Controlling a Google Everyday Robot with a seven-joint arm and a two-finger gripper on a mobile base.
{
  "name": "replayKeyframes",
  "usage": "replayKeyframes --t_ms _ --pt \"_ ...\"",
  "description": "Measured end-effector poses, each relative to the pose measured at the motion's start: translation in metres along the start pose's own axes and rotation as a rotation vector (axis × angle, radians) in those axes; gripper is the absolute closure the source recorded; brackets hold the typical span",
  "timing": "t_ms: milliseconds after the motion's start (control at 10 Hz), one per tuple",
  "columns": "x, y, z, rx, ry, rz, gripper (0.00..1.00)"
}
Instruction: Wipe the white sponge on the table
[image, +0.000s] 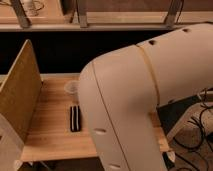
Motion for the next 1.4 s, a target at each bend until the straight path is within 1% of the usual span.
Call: replayKeyframes --t_ms 100,200,400,700,800,900,1200,1300,1400 --pt "-0.006 0.004 0.009 -0.023 0.001 -0.028 0.20" --pt "-0.017 0.009 0.024 -0.055 0.011 -0.076 0.20" --pt "-0.035 0.013 0.054 -0.103 0.035 -0.154 0.20" --pt "-0.049 0.015 0.086 -0.148 0.063 -0.203 0.20" --pt "-0.052 0.017 0.098 -0.169 0.077 -0.217 0.20" --pt "-0.051 0.020 0.109 -0.194 0.107 -0.231 0.20" --pt "-0.048 0.020 0.109 -0.195 0.114 -0.226 0.20" --pt "-0.051 0.019 0.110 -0.196 0.113 -0.229 0.20" --pt "-0.050 0.021 0.114 -0.202 0.116 -0.235 0.20"
